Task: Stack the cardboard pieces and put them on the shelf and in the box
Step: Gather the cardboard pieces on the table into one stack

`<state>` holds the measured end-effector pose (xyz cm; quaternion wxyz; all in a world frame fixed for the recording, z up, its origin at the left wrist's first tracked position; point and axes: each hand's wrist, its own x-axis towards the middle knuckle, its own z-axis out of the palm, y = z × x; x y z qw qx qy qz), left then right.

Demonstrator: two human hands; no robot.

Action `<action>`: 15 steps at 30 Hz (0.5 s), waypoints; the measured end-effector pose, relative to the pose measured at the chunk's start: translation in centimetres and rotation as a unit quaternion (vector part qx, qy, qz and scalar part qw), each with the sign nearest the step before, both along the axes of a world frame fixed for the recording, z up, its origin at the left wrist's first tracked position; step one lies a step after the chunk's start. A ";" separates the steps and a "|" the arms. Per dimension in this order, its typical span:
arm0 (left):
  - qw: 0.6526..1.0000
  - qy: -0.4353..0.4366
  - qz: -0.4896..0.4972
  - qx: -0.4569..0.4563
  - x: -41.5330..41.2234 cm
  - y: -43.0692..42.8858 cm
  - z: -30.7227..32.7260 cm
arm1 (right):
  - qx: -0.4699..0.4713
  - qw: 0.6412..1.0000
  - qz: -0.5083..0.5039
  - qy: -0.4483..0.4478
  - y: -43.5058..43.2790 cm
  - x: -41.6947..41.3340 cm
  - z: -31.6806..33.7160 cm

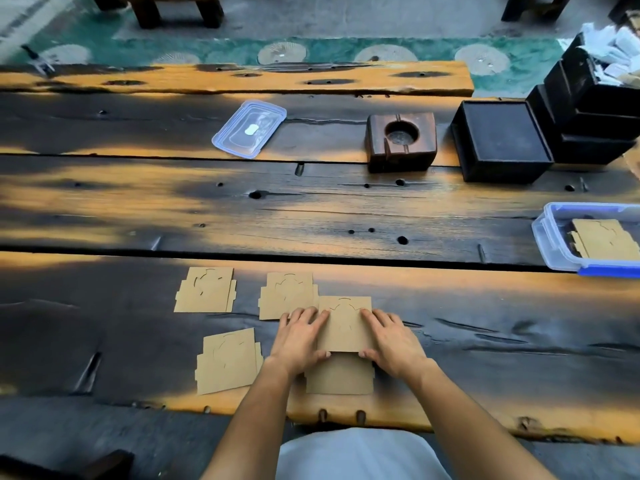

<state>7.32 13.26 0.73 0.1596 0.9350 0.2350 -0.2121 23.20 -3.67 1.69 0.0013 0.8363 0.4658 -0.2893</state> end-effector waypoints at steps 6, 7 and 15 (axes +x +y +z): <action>1.000 0.006 0.011 -0.021 -2.9 -1.1 -1.1 | -0.008 1.000 0.004 0.013 -0.9 -2.4 -0.9; 1.000 0.007 0.010 -0.024 -3.2 -1.4 -1.3 | -0.011 1.000 0.004 0.017 -1.1 -2.8 -1.1; 0.999 0.005 0.026 -0.040 -5.4 -3.6 -2.5 | -0.034 0.999 0.009 0.028 -2.5 -4.6 -2.1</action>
